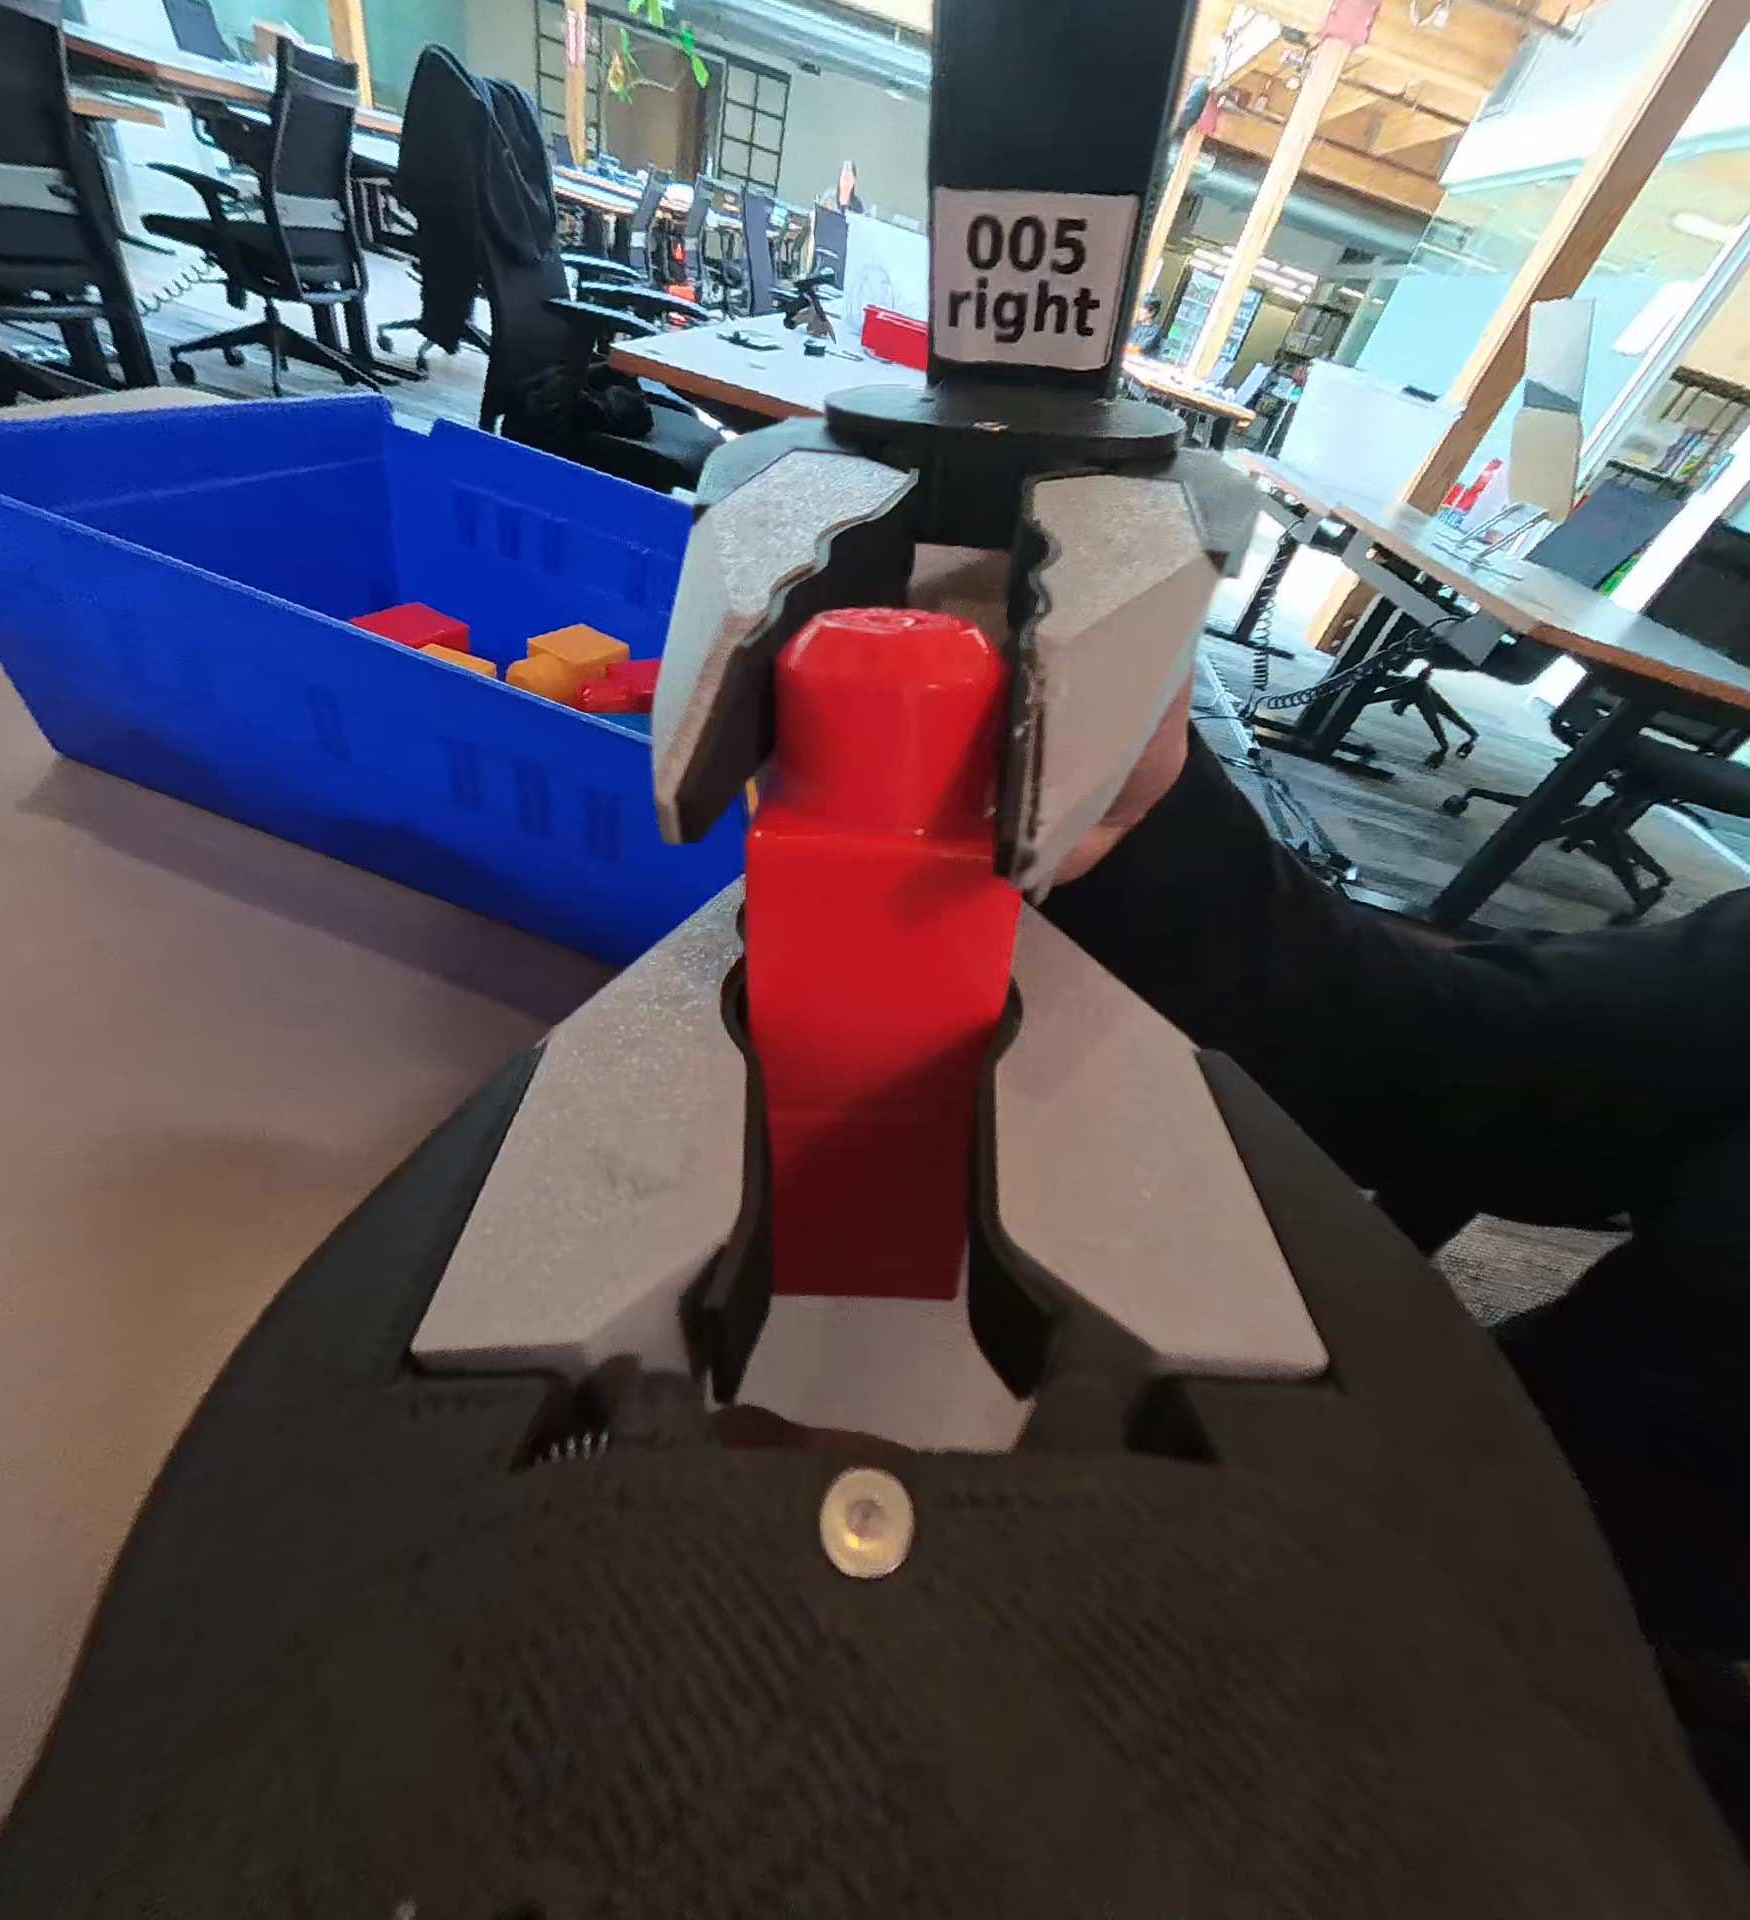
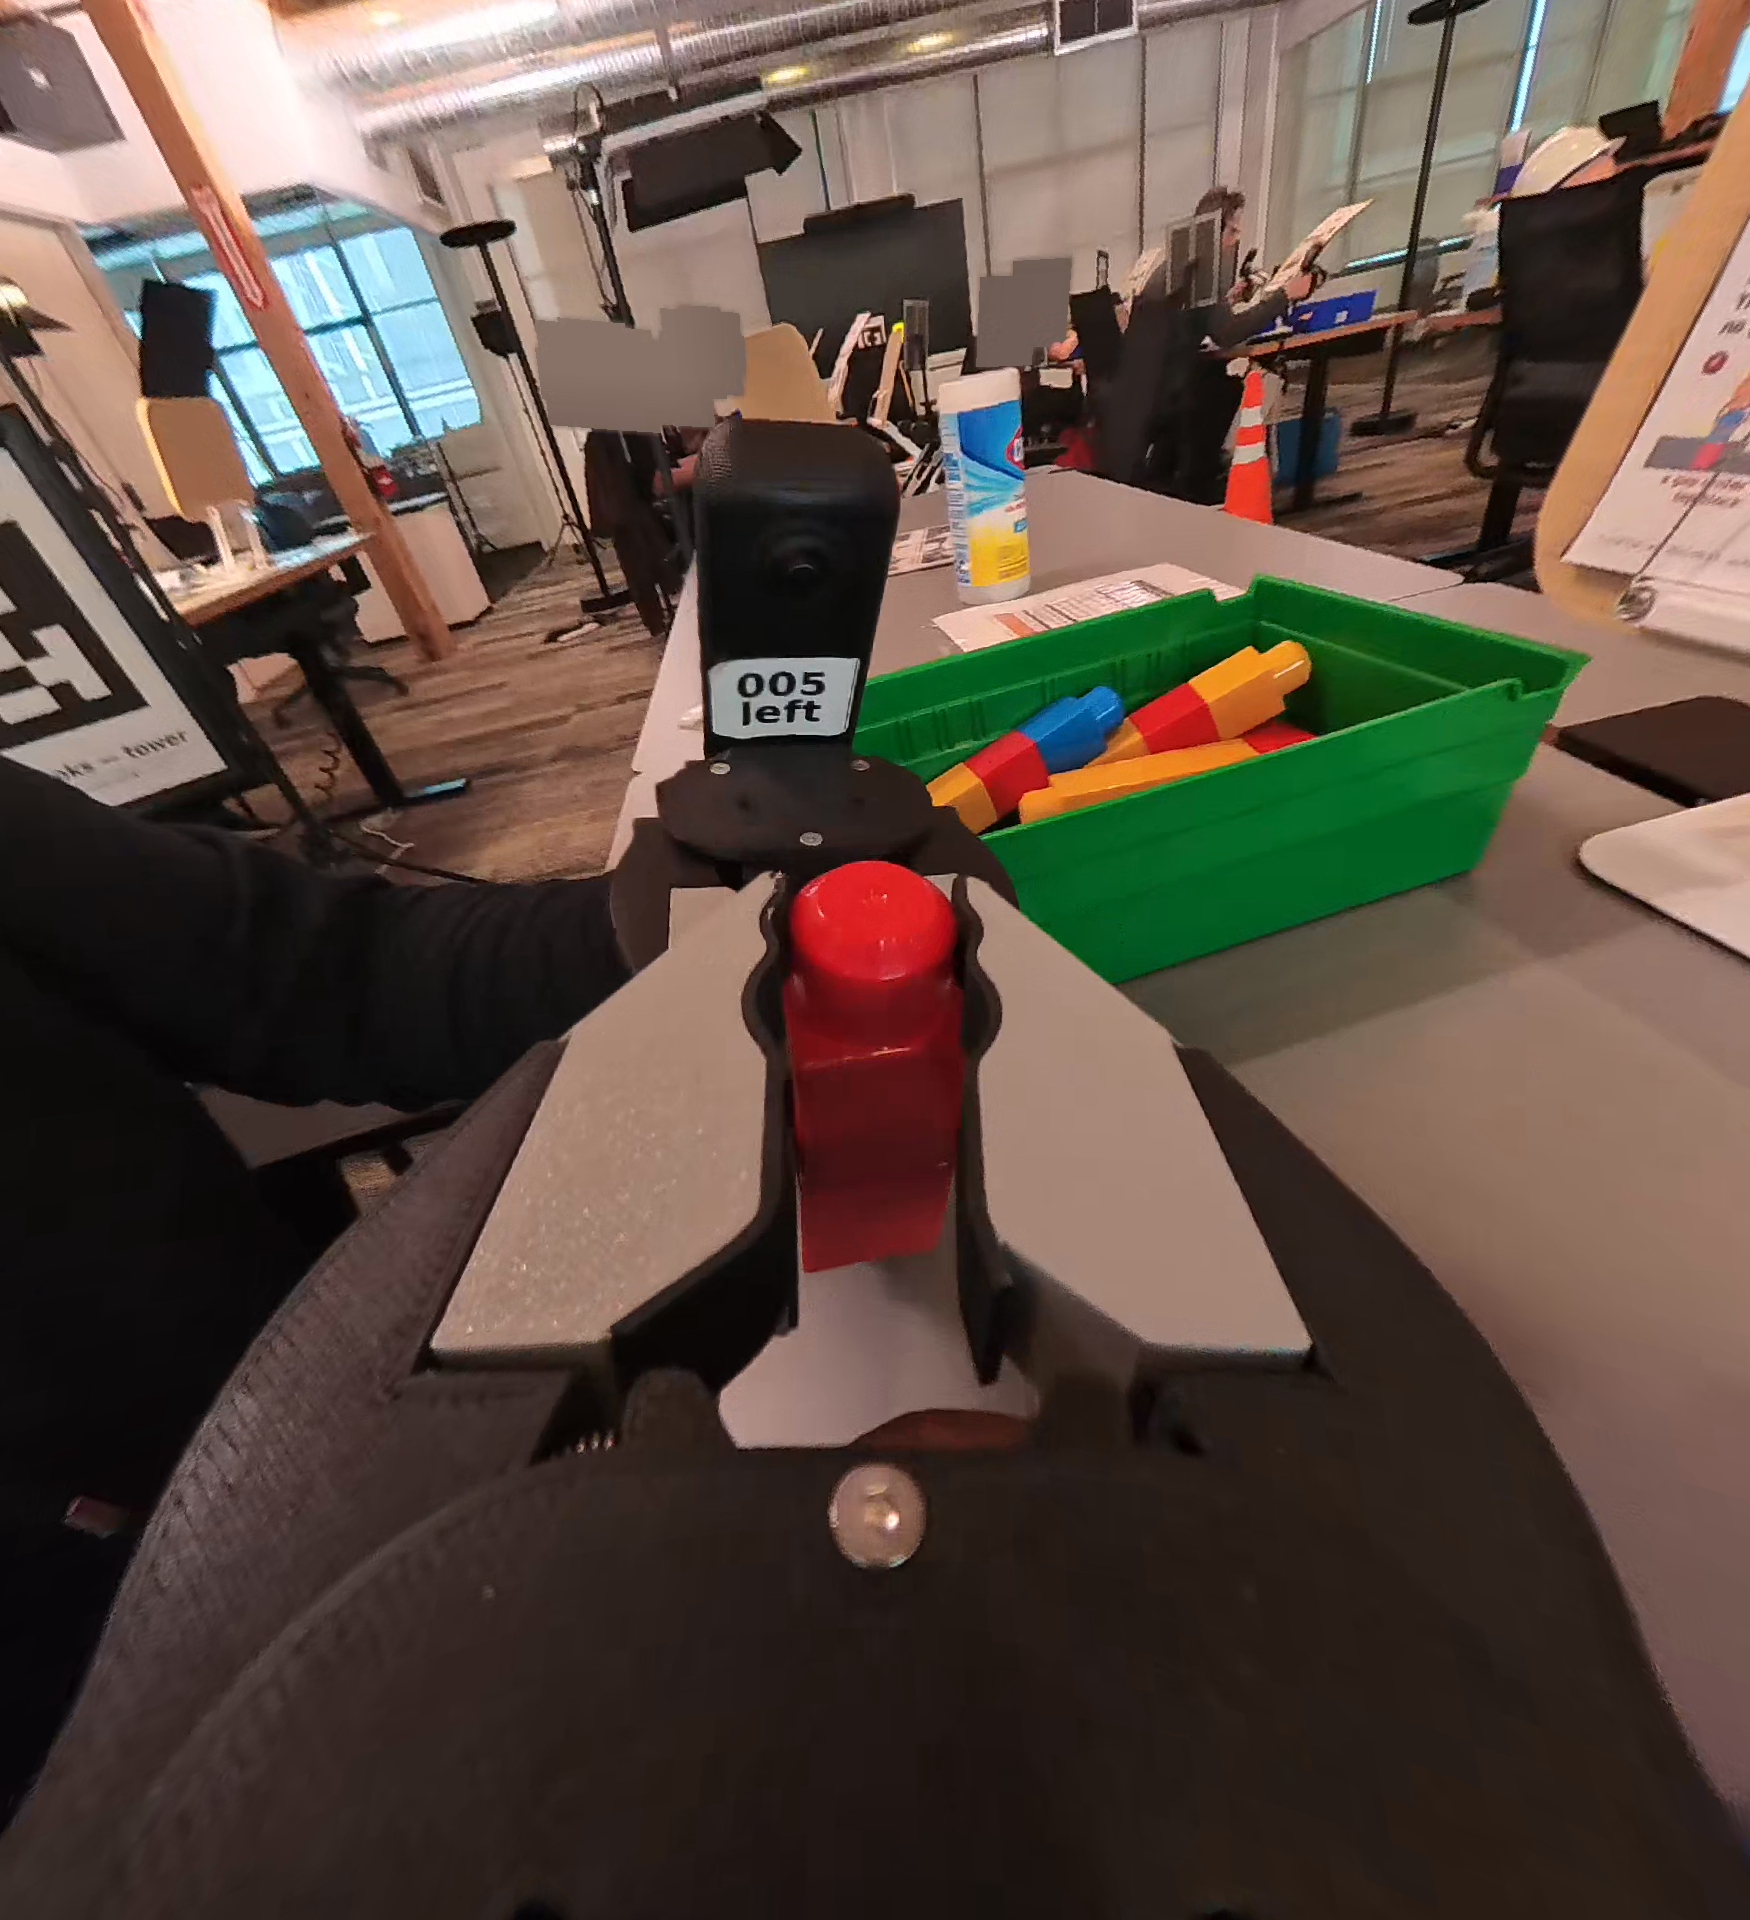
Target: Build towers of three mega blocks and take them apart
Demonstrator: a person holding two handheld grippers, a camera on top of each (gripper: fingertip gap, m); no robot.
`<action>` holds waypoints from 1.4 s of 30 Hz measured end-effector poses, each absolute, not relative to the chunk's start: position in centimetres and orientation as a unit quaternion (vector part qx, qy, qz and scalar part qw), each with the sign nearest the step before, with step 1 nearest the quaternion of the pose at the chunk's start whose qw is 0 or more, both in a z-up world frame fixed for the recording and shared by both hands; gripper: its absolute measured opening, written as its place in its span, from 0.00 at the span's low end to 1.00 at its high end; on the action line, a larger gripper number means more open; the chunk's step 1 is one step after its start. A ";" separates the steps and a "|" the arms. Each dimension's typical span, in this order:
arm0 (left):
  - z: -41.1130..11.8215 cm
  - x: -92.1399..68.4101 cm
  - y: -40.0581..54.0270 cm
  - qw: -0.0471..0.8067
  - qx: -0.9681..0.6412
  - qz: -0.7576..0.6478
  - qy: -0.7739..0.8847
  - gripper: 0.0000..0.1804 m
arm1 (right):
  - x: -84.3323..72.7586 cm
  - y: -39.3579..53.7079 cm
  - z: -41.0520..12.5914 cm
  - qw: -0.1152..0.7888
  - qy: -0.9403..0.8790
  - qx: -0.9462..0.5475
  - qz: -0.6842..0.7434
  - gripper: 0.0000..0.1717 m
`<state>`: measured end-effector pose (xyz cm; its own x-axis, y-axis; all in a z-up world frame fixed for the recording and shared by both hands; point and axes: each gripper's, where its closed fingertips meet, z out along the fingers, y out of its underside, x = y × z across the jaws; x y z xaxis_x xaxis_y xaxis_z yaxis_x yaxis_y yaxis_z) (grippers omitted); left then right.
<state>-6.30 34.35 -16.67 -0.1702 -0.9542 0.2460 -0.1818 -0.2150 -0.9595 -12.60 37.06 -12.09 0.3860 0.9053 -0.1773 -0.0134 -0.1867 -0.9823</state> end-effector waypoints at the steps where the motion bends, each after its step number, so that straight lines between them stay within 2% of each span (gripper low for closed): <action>1: -16.6 -6.3 34.4 0.343 -0.547 -0.561 0.518 0.21 | -12.4 37.1 -11.8 0.544 -0.347 -0.636 0.424 0.16; 4: -17.6 -6.4 34.3 0.322 -0.556 -0.551 0.532 0.22 | -11.3 37.3 -10.3 0.569 -0.318 -0.617 0.442 0.16; 8: -18.5 -6.0 33.6 0.320 -0.552 -0.531 0.558 0.21 | -11.4 36.8 -11.0 0.544 -0.325 -0.620 0.462 0.16; 11: -18.5 -6.0 33.2 0.318 -0.546 -0.530 0.565 0.21 | -12.2 35.9 -11.6 0.514 -0.341 -0.620 0.486 0.25; 17: -18.6 -6.2 32.8 0.300 -0.542 -0.542 0.568 0.21 | -12.1 35.5 -12.0 0.503 -0.348 -0.622 0.489 0.30; 19: -18.1 -6.3 32.2 0.291 -0.531 -0.558 0.568 0.21 | -11.6 36.4 -12.5 0.503 -0.331 -0.641 0.475 0.38; 20: -18.0 -6.4 32.1 0.290 -0.530 -0.559 0.568 0.21 | -11.6 36.2 -12.5 0.502 -0.335 -0.637 0.479 0.37; 23: -18.0 -6.4 31.8 0.289 -0.526 -0.557 0.574 0.21 | -12.5 34.6 -12.6 0.488 -0.375 -0.617 0.489 0.21; 27: -18.5 -6.0 32.3 0.304 -0.538 -0.538 0.573 0.21 | -12.9 35.3 -13.0 0.489 -0.372 -0.632 0.473 0.21; 28: -18.7 -5.7 33.3 0.328 -0.557 -0.517 0.560 0.21 | -12.6 36.2 -13.1 0.506 -0.364 -0.646 0.441 0.21; 31: -19.2 -5.7 38.9 0.455 -0.620 -0.371 0.521 0.20 | -10.3 40.8 -12.0 0.632 -0.290 -0.673 0.253 0.21; 33: -20.1 -5.7 38.1 0.435 -0.617 -0.375 0.538 0.20 | -7.4 40.7 -8.1 0.738 -0.234 -0.617 0.142 0.20; 35: -20.2 -5.4 36.9 0.402 -0.609 -0.419 0.540 0.20 | -3.0 40.5 -6.2 0.774 -0.165 -0.603 0.102 0.21; 36: -20.1 -5.4 36.7 0.398 -0.603 -0.427 0.543 0.20 | -0.1 41.5 -7.2 0.757 -0.127 -0.638 0.062 0.21; 39: -20.0 -5.3 36.0 0.382 -0.596 -0.448 0.546 0.20 | 8.1 43.9 -14.3 0.616 -0.059 -0.783 -0.065 0.21; 41: -19.8 -5.2 35.7 0.380 -0.591 -0.458 0.544 0.21 | 9.6 44.3 -17.1 0.562 -0.048 -0.824 -0.057 0.35; 42: -19.7 -5.2 35.6 0.379 -0.589 -0.460 0.545 0.20 | 8.8 44.4 -17.1 0.562 -0.055 -0.825 -0.025 0.36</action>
<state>-5.21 35.61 -19.70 -0.0184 -0.9914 0.1294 -0.2933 -0.1184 -0.9487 8.78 44.37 -17.11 0.9927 0.0617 0.1035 0.1189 -0.3622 -0.9245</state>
